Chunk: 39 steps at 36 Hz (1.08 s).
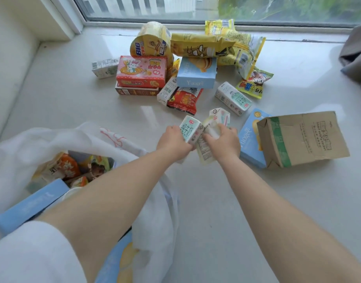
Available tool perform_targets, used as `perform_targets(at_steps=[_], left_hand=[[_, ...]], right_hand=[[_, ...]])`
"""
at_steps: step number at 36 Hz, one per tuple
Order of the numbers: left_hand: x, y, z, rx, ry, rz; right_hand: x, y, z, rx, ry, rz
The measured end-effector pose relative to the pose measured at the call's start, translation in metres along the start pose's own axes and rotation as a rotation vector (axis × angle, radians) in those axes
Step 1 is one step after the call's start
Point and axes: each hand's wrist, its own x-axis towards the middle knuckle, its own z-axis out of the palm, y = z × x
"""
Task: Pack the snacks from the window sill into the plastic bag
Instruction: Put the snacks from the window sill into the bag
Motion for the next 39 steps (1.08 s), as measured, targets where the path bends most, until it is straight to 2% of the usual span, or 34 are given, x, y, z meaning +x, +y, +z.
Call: perform_targets(at_steps=[5,10,16,22,24,28,35,37,39], left_hand=[[-0.044,0.010,-0.036,-0.221,0.168,0.109],[-0.100,-0.007,-0.077,-0.397,0.262,0.171],[-0.157,-0.064,-0.119,-0.381,0.325,0.147],[-0.194,-0.129,-0.148,-0.311,0.354,0.131],[-0.200,-0.148,-0.155,-0.278,0.334,0.135],[-0.209,-0.176,-0.154,-0.251,0.296,0.137],[-0.235,-0.208,-0.092,-0.281,0.242,0.248],[-0.236,-0.220,-0.076,-0.181,0.210,0.290],[-0.234,-0.234,-0.066,0.034,0.158,0.335]], right_hand=[[-0.045,-0.030,-0.034,0.211,0.104,-0.104],[-0.100,-0.064,-0.049,0.405,0.115,-0.226],[-0.166,-0.106,-0.024,0.441,0.035,-0.321],[-0.223,-0.135,0.020,0.602,-0.103,-0.369],[-0.237,-0.142,0.037,0.595,-0.117,-0.373],[-0.264,-0.145,0.069,0.567,-0.103,-0.259],[-0.303,-0.101,0.096,0.449,0.066,-0.248],[-0.306,-0.085,0.107,0.356,0.049,-0.265],[-0.306,-0.071,0.120,0.182,-0.030,-0.260]])
